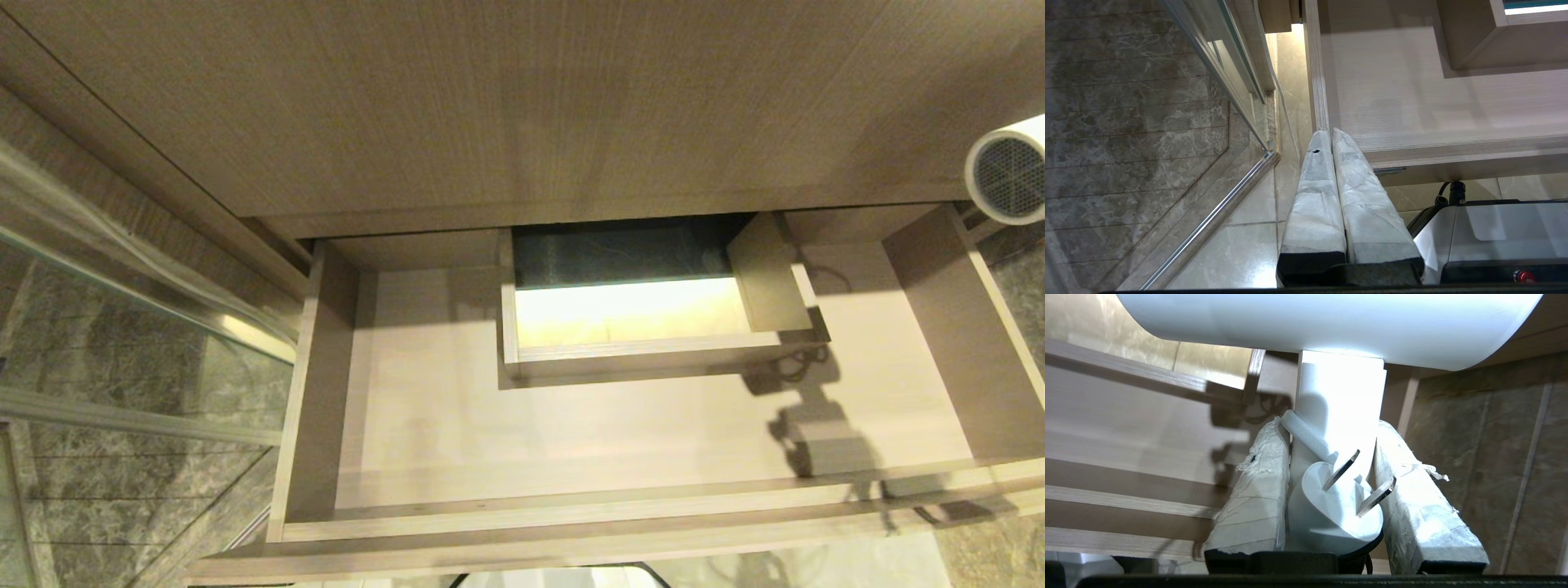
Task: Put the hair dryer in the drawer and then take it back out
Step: Place it on the countertop
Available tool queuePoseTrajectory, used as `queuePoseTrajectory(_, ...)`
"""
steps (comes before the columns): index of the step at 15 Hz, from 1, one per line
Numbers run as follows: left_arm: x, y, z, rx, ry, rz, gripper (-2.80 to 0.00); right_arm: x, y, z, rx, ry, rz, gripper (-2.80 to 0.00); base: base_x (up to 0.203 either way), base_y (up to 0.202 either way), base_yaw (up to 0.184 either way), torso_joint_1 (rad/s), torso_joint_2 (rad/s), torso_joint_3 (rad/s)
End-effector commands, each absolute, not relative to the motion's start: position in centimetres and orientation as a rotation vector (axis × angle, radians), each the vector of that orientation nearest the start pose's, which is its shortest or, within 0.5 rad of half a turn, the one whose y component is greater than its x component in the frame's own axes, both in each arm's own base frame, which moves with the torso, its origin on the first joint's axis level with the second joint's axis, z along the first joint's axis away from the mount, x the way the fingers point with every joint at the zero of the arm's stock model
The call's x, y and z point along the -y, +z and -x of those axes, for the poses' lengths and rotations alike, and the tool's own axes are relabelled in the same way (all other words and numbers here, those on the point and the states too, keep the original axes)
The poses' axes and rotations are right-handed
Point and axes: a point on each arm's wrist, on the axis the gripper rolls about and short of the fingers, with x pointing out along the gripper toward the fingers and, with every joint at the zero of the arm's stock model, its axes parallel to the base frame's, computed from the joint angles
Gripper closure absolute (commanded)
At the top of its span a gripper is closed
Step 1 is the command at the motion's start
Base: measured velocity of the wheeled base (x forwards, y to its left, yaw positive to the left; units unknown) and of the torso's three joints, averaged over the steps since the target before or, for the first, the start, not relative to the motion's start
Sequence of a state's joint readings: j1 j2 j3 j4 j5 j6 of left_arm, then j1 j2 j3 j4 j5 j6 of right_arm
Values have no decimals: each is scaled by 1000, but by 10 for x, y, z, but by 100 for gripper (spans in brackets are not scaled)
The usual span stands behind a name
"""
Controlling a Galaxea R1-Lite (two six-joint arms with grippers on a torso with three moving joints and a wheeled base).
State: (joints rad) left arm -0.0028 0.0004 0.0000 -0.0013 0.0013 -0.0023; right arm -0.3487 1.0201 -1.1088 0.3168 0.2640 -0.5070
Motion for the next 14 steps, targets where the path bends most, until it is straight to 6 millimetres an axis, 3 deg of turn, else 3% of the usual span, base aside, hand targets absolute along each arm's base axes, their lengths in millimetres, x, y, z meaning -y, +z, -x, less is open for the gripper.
queuePoseTrajectory(1,0,75,23,0,-2,3,0,21,329,-75,-145,-47,467,0,0,0,0,38,-50,-24)
queuePoseTrajectory(3,0,76,23,2,-2,3,0,16,330,-62,-85,-63,487,0,0,0,0,195,-344,-143)
queuePoseTrajectory(11,0,76,23,1,-2,2,0,10,329,-45,-29,-80,508,0,0,0,0,171,-473,-207)
queuePoseTrajectory(14,0,76,23,2,-2,3,0,8,327,-39,-19,-86,511,0,0,0,0,448,-491,-236)
